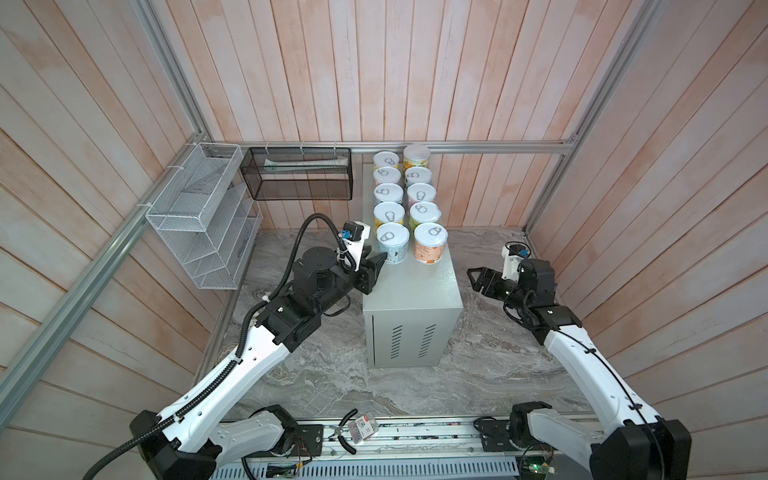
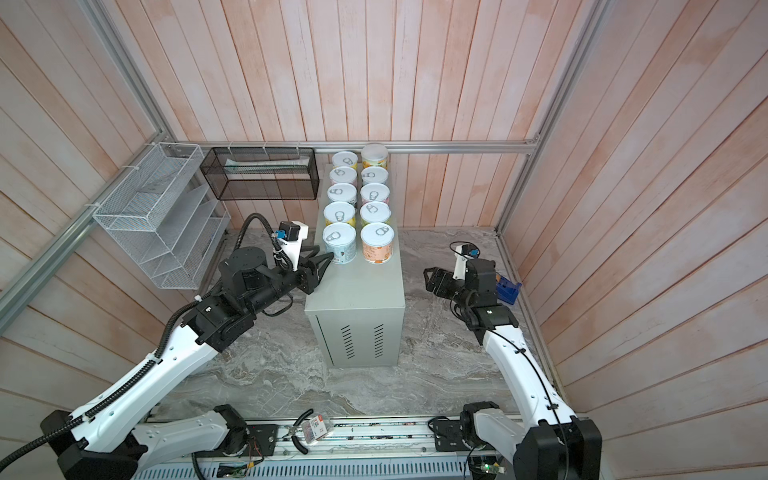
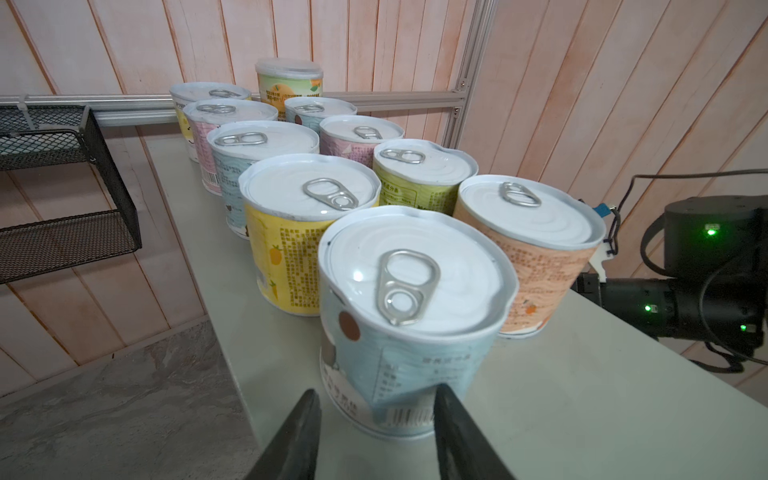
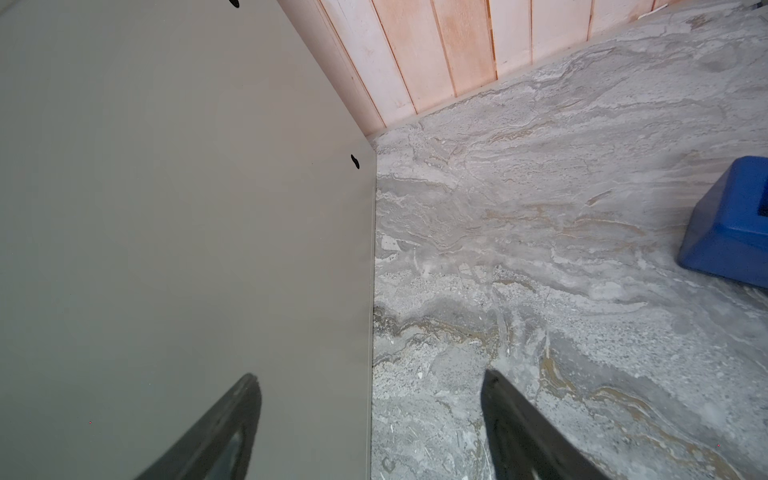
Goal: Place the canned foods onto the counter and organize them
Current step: 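Open the left gripper and draw it back from the cabinet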
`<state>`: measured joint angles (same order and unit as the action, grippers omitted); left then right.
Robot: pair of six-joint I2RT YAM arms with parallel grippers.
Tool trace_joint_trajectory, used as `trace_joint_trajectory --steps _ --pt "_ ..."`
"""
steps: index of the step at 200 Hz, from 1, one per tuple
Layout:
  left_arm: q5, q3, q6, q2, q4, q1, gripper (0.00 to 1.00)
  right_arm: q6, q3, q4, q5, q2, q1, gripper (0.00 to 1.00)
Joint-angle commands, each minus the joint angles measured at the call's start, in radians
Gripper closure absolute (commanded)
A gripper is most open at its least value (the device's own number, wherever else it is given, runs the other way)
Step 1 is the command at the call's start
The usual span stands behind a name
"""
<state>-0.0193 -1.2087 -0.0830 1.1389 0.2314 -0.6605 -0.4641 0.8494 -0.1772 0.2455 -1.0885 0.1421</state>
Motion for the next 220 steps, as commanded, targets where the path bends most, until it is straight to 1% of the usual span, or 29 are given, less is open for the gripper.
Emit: trace_joint_trajectory --steps 1,54,71,88,111,130,144,154,167,178,188,192,199,210,220 --pt "0.010 -0.015 -0.021 -0.009 0.002 0.007 0.53 -0.001 -0.001 0.022 0.008 -0.008 -0.004 0.18" --pt "0.022 -0.022 -0.015 -0.028 0.023 0.014 0.53 0.003 0.008 0.014 0.006 -0.004 -0.003 0.18" --pt "0.052 -0.021 -0.006 -0.052 0.040 0.013 0.53 0.005 0.011 0.012 0.003 -0.002 -0.004 0.18" --pt "0.111 0.012 -0.002 -0.100 0.032 0.024 0.52 0.007 0.016 0.007 0.001 0.002 -0.003 0.19" --pt "0.151 0.029 -0.054 -0.138 0.073 0.102 0.52 0.005 0.026 0.013 -0.011 0.049 -0.004 0.19" --pt "0.117 0.060 -0.105 -0.161 0.090 0.189 0.52 0.008 0.045 0.006 -0.005 0.078 -0.002 0.19" --pt "0.072 0.110 -0.132 -0.182 0.061 0.226 0.51 0.015 0.060 -0.012 -0.006 0.080 -0.002 0.19" --pt "0.059 0.150 -0.145 -0.190 0.035 0.237 0.48 0.019 0.060 -0.020 -0.014 0.079 -0.002 0.19" --pt "0.081 0.201 -0.147 -0.188 0.001 0.239 0.37 0.019 0.048 -0.017 -0.026 0.092 -0.002 0.19" --pt "0.140 0.240 -0.151 -0.176 -0.021 0.239 0.26 0.030 0.041 -0.011 -0.026 0.109 -0.002 0.13" --pt "0.203 0.279 -0.145 -0.163 -0.057 0.240 0.18 0.048 0.031 0.000 -0.027 0.128 -0.003 0.03" --pt "0.233 0.293 -0.145 -0.158 -0.074 0.241 0.13 0.054 0.028 0.003 -0.032 0.134 -0.002 0.02" --pt "0.292 0.322 -0.138 -0.152 -0.108 0.243 0.09 0.065 0.027 0.001 -0.047 0.140 -0.002 0.02" --pt "0.333 0.392 -0.076 -0.159 -0.216 0.243 0.06 0.076 0.020 -0.002 -0.085 0.147 -0.001 0.02" --pt "0.344 0.488 -0.022 -0.179 -0.374 0.243 0.00 0.078 0.000 0.017 -0.118 0.160 0.001 0.02"
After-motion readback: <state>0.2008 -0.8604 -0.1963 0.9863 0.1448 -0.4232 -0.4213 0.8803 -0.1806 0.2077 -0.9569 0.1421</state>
